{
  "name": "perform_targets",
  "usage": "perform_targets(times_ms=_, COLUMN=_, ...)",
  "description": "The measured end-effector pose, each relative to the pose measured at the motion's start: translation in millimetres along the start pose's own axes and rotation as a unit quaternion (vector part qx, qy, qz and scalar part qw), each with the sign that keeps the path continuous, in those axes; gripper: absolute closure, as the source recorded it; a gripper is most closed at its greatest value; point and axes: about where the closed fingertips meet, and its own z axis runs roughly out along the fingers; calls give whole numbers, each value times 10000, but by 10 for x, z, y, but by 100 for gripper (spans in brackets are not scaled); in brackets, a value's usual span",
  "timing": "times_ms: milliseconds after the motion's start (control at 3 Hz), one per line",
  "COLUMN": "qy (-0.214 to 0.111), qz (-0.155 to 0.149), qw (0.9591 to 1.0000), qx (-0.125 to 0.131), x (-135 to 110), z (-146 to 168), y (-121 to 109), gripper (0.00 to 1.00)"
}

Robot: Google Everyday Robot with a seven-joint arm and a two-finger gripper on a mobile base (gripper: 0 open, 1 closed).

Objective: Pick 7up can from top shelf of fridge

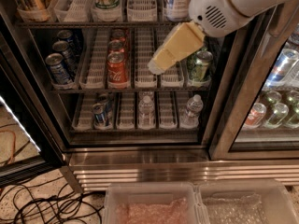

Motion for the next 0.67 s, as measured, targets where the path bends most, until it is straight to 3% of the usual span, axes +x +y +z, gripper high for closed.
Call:
perform_targets(times_ms=333, qy=-210, qz=16, qw=9996, qx=-202, x=-274, z=174, y=236, gripper=0)
perform_targets(times_ms=667, qy=-219, qz=15, qw=9996, qx=-203, x=-285, z=176, y=243, gripper=0)
